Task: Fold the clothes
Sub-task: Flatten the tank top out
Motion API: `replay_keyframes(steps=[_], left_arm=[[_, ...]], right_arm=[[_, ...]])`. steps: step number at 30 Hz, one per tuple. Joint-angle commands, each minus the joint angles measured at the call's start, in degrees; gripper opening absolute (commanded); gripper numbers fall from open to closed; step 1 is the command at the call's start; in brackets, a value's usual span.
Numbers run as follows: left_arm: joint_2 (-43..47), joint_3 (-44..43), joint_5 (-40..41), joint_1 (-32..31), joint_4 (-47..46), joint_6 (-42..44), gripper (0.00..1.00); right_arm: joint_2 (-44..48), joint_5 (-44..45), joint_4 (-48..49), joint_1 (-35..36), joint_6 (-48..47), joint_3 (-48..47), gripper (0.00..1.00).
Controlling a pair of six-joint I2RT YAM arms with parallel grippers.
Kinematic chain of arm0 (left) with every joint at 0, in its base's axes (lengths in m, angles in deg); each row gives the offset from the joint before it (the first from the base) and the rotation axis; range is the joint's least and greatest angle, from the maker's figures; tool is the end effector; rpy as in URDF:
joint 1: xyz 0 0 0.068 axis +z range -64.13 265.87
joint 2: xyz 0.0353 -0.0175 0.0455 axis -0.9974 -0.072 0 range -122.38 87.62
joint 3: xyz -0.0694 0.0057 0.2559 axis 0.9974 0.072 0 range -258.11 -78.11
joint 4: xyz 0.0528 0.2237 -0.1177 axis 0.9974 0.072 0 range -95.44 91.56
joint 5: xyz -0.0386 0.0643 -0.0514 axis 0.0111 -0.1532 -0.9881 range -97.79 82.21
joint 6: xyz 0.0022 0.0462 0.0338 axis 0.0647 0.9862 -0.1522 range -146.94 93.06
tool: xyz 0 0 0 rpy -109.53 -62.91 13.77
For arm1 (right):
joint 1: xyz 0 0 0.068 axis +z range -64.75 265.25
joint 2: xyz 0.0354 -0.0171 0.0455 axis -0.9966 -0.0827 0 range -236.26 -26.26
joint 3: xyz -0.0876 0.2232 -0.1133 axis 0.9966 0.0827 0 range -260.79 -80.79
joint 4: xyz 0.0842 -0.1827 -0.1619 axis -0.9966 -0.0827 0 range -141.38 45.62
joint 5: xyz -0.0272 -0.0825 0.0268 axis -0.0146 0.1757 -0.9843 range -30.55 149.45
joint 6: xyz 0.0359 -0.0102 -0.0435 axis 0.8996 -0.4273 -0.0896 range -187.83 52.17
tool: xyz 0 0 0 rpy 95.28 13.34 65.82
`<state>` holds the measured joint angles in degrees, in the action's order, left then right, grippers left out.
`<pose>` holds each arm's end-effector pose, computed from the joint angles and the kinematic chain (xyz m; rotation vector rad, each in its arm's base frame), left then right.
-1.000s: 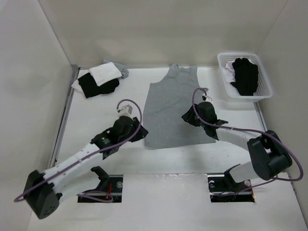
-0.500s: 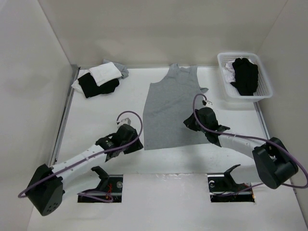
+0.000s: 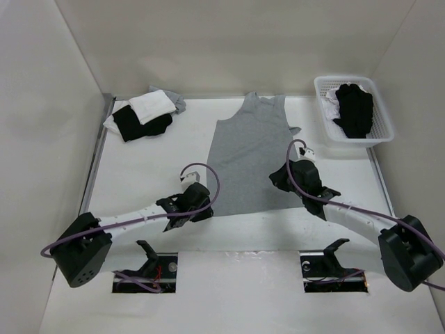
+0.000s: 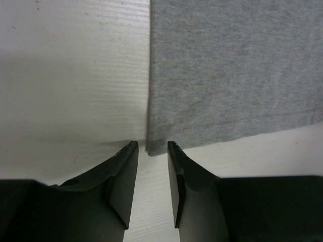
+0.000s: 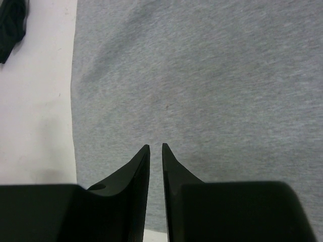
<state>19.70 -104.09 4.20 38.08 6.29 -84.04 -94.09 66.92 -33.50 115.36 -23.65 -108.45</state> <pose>0.1480 -0.1505 0.1425 -0.2944 2.5340 -0.5000 0.2157 0.1189 0.1848 0.3438 2.1166 0.6464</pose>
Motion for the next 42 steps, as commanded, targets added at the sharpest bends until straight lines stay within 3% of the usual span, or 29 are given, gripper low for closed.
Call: replay_keyframes(steps=[1,3,6,10,17,23,28,31,36,42], left_arm=[[-2.1,0.4,2.4,-0.6,-2.4,-0.6,0.28],[-3.6,0.5,2.1,-0.6,-3.8,-0.5,0.24],[-4.8,0.5,0.5,-0.9,-4.9,-0.4,0.1],[2.1,2.2,0.8,0.5,-1.5,0.1,0.0],[21.1,6.9,0.4,8.2,9.4,1.8,0.02],[33.4,8.4,0.8,11.7,14.6,-0.2,0.02],[47.4,8.5,0.8,17.4,17.0,-2.9,0.02],[48.2,8.1,-1.0,21.9,14.0,-0.5,0.03],[43.1,10.9,-11.0,26.0,5.3,2.4,0.03],[43.8,13.2,-11.4,24.0,3.3,2.5,0.03]], right_arm=[[2.4,1.1,1.1,0.6,0.0,0.7,0.2],[3.4,1.2,1.1,0.6,0.0,1.1,0.22],[5.5,1.9,0.6,0.2,0.1,2.3,0.27],[9.6,3.8,-3.1,-1.5,0.2,2.9,0.34],[16.1,6.6,-15.8,0.1,2.7,3.2,0.37],[22.2,9.2,-28.5,5.8,9.9,5.9,0.38],[21.3,12.6,-36.9,11.8,16.0,3.1,0.38],[19.1,14.9,-43.6,15.4,19.9,1.4,0.38],[13.9,13.3,-50.3,21.2,24.2,-0.9,0.39],[11.2,9.1,-49.0,26.7,30.0,-0.5,0.39]])
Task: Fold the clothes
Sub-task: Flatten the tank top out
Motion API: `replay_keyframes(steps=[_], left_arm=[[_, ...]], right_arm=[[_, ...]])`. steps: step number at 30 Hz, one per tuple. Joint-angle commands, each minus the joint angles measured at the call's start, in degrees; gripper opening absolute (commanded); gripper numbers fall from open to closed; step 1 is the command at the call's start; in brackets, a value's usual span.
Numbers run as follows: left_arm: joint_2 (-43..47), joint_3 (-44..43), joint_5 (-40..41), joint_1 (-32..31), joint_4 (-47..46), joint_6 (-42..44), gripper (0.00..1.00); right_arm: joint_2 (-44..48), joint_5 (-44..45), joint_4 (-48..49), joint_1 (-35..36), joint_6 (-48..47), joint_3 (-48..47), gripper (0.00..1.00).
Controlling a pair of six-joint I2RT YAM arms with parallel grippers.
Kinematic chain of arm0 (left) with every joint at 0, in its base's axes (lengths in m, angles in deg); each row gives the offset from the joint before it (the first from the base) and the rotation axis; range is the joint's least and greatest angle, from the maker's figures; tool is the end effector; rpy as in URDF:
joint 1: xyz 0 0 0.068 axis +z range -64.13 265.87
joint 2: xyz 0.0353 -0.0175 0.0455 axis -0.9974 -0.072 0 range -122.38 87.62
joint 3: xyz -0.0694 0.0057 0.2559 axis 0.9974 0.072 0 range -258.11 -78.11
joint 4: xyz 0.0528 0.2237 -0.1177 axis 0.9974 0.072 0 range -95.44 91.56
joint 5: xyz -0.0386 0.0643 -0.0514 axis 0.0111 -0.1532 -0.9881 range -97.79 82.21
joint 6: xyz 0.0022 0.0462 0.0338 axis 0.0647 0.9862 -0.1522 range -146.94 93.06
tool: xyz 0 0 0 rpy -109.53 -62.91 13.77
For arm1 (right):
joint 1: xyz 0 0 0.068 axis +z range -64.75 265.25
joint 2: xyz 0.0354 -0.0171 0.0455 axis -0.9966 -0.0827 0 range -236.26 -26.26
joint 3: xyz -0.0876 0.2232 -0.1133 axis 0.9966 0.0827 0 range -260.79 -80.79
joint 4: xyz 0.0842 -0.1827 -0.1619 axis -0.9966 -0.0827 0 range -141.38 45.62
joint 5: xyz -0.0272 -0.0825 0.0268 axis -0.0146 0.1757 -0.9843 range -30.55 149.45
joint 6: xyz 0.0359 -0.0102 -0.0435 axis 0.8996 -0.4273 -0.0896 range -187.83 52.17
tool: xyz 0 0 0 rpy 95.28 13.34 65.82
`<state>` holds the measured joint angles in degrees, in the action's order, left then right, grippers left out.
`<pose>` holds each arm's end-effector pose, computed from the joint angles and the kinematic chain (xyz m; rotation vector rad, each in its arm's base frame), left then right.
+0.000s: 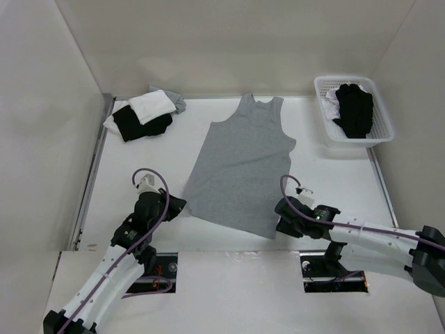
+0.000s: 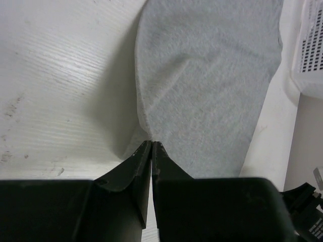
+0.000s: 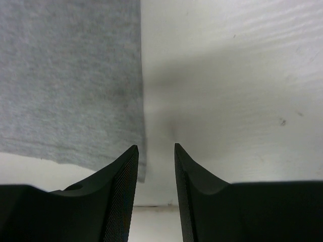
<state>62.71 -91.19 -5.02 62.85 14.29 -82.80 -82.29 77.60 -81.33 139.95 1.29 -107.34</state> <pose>0.1242 -0.0506 0.1707 -0.6554 2.1182 -0.7464 0.1038 0.1246 0.1561 0.4216 2.6258 0.2894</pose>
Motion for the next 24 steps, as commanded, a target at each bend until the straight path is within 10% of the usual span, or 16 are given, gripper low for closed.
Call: replay_keyframes(steps=[1,12,18,24], left_arm=[[0.9,0.3,-2.1,-0.9,-4.7,1.3,0.03],[0.4,0.8,-2.9,-1.4,-5.7,1.0,0.04],[1.2,-0.9,-3.2,-1.0,-4.1,1.4,0.03],[15.0,-9.4,-1.7,-3.3,10.0,2.7,0.01]], right_arm=[[-0.8,-2.4,-0.4,3.2,6.1,-1.1,0.38],[0.4,-4.8,4.6,8.1,13.8,5.2,0.31],[2.0,-3.4,8.0,9.4,15.9,6.7,0.03],[5.4,-1.0,-4.1,26.6,21.9,-1.8,0.0]])
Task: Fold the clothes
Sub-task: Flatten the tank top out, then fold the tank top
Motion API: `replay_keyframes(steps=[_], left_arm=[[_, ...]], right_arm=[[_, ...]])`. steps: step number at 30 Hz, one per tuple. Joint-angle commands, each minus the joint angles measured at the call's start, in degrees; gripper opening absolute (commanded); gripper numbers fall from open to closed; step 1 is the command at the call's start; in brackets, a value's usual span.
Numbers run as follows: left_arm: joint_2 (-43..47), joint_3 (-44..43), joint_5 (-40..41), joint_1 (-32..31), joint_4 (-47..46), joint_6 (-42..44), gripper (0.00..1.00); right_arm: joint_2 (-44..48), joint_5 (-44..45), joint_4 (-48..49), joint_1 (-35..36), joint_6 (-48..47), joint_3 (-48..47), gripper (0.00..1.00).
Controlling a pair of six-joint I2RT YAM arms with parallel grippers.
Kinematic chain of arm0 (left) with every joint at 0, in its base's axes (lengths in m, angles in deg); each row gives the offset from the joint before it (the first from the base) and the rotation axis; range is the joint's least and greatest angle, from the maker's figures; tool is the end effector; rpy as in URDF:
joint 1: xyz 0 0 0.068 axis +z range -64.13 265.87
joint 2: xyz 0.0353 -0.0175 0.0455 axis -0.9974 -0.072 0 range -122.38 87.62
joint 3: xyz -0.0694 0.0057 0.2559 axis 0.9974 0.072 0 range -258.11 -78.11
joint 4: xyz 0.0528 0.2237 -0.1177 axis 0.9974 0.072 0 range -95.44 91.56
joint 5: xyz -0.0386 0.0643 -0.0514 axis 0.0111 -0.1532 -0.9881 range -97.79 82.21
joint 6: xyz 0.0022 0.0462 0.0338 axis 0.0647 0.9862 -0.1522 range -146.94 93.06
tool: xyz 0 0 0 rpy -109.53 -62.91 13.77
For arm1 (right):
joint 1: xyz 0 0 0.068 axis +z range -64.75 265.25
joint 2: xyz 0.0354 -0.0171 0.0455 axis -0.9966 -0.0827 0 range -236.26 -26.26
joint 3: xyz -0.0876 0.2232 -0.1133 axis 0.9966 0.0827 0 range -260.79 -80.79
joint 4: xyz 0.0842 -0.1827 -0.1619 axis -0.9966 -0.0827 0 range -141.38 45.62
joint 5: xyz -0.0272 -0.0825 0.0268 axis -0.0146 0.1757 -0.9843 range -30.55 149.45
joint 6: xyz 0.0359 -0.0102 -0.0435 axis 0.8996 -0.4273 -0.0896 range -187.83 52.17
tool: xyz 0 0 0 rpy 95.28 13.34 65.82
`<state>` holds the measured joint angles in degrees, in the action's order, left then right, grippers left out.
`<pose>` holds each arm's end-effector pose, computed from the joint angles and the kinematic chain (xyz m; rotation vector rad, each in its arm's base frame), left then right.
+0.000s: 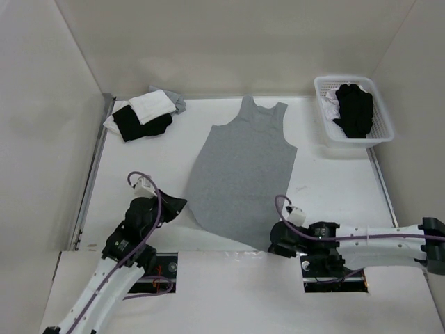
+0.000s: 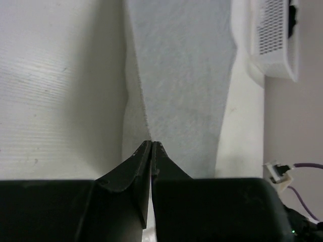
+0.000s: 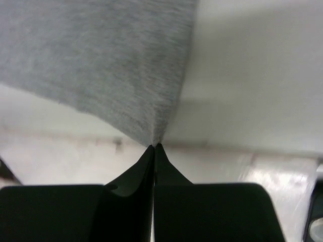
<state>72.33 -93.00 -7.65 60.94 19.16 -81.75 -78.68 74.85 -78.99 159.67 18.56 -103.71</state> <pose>0.1078 -0.0499 0.1910 -0.5482 2.0485 -0.8641 0.0515 0.1444 0.1480 0.3720 2.7267 0.5615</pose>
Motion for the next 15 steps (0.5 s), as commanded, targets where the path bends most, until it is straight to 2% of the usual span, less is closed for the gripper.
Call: replay_keyframes(steps=[1,5,9,12,15], left_arm=[[7.0,-10.0,2.5,-1.9,8.4,2.2,0.01],[12.3,-17.3,8.5,-2.7,17.3,3.3,0.01],[12.1,-19.2,9.4,-1.7,19.7,2.9,0.01],[10.5,-18.6,9.6,-0.5,18.9,1.9,0.02],[6.7,-16.3,10.8,0.9,11.0,1.2,0.02]], right_arm=[[2.1,2.0,-8.3,10.5,6.2,-7.1,0.0],[1.5,5.2,-16.4,23.3,12.4,-14.2,0.0],[0.7,7.4,-21.5,28.3,13.9,-18.7,0.02],[2.8,9.8,-22.3,28.0,11.9,-19.1,0.02],[6.6,13.7,-21.6,20.0,4.3,-18.7,0.01]])
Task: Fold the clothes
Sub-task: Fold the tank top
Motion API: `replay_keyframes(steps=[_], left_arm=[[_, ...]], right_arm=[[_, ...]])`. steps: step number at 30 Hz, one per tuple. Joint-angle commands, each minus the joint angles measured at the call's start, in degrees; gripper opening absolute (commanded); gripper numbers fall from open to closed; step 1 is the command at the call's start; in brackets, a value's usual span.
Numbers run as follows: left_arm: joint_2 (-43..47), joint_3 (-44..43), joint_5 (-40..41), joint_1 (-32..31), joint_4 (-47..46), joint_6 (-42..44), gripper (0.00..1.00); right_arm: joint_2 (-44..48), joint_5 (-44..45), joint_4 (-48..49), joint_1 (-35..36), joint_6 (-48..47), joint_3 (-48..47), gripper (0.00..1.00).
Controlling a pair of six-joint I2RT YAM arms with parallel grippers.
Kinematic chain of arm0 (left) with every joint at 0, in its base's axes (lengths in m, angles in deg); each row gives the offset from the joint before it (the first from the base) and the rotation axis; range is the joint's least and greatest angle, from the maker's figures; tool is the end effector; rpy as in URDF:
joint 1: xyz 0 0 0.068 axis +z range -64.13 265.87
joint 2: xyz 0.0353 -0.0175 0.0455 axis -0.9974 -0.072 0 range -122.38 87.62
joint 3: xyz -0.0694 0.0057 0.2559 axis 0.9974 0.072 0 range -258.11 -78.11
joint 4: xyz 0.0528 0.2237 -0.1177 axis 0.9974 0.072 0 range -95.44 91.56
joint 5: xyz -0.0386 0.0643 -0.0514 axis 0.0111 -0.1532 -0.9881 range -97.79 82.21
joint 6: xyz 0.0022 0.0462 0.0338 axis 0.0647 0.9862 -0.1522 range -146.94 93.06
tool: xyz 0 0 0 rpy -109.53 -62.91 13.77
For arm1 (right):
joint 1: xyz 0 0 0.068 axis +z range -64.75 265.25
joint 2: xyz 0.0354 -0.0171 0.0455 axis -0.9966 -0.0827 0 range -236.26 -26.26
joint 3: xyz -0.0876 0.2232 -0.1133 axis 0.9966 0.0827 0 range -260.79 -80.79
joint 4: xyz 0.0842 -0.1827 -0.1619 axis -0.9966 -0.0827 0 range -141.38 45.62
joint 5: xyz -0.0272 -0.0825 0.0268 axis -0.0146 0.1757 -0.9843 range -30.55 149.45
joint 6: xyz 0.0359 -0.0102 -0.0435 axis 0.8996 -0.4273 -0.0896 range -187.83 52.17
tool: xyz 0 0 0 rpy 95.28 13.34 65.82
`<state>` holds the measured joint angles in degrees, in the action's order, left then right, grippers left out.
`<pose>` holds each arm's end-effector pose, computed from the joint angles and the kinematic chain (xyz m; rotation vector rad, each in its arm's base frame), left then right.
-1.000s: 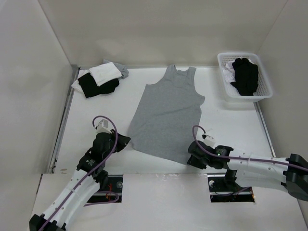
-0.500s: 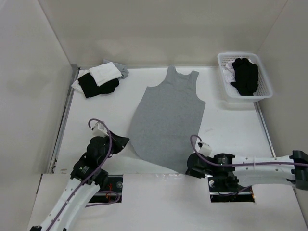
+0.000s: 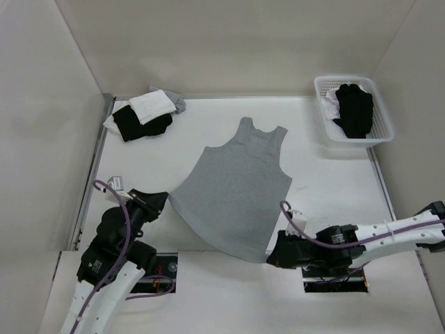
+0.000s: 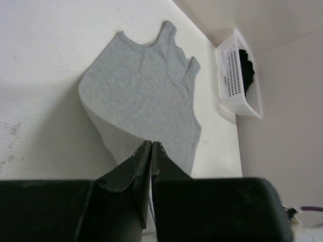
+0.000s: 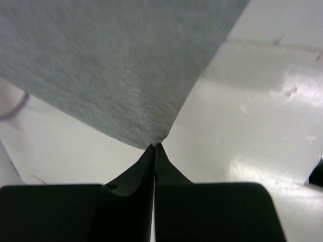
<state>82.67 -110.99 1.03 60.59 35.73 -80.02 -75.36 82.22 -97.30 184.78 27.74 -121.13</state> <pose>0.0580 -0.0205 0.2757 -0.5617 1.7930 -0.8263 -0.0097 0.1535 0.2315 0.0443 2.7216 0.7519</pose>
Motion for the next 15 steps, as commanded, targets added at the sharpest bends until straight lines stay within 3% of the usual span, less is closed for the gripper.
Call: replay_keyframes(steps=[1,4,7,12,15], left_arm=[[-6.0,2.3,2.6,1.8,-10.1,-1.0,0.02],[-17.9,3.4,3.1,3.5,-27.0,-3.0,0.02],[-34.9,-1.2,3.6,3.6,-41.4,-3.5,0.02],[-61.7,-16.4,4.0,2.9,-53.2,-1.2,0.02],[-76.6,-28.5,2.7,3.3,-54.7,0.3,0.02]], right_arm=[[4.8,7.1,-2.1,-9.9,-9.4,-1.3,0.01],[8.6,6.3,6.7,-28.3,-28.1,-1.3,0.01],[8.1,-3.4,17.9,-49.7,-44.6,-2.6,0.01],[-1.0,-19.2,31.0,-76.8,-56.0,-6.5,0.01],[-7.7,-23.7,35.9,-84.8,-57.4,-9.4,0.02]])
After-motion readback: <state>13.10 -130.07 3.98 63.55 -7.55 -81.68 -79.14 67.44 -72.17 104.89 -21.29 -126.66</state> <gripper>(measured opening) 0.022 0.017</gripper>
